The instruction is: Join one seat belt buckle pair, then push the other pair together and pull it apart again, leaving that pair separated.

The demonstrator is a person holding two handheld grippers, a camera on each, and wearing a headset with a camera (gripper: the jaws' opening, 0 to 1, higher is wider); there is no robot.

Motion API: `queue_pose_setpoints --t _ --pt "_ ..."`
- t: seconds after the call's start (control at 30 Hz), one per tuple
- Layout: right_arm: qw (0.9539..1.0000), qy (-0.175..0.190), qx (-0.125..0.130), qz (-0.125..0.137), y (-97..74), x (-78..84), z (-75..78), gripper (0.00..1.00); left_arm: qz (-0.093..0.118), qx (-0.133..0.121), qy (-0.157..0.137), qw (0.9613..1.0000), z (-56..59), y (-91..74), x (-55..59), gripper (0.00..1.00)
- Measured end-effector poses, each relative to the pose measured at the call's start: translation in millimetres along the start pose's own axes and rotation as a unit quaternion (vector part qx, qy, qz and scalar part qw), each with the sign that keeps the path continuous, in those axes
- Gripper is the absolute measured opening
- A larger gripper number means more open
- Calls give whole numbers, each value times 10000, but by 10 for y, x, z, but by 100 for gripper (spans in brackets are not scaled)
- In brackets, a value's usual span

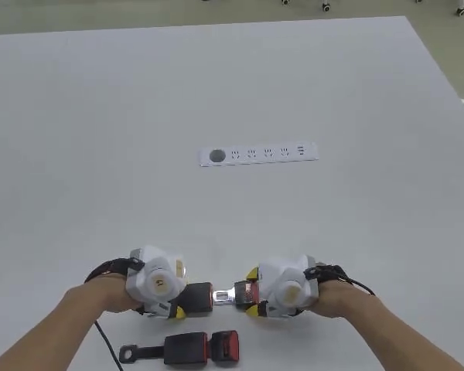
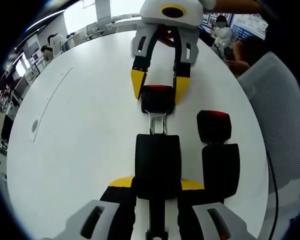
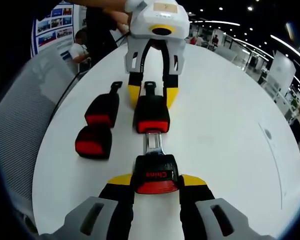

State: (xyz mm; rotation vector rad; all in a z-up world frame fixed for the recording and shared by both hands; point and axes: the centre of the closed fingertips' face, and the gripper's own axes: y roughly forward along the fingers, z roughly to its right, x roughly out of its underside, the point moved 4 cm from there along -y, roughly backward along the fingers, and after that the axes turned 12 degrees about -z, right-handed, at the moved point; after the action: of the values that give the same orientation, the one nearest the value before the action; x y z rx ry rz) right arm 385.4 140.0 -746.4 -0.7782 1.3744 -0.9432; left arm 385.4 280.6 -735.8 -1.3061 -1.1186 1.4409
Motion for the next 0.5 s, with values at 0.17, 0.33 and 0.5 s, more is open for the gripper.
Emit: queue_pose_setpoints --t 0.17,0.33,0.5 --pt "10000 -80 15 -23 16 -24 -11 32 0 -15 6 10000 -6 16 11 32" --pt "10000 -48 25 -34 28 -16 -11 32 35 -31 -28 10000 -7 24 17 32" --pt "10000 -32 41 -42 20 -19 -13 32 37 -42 -38 10000 -9 31 22 32"
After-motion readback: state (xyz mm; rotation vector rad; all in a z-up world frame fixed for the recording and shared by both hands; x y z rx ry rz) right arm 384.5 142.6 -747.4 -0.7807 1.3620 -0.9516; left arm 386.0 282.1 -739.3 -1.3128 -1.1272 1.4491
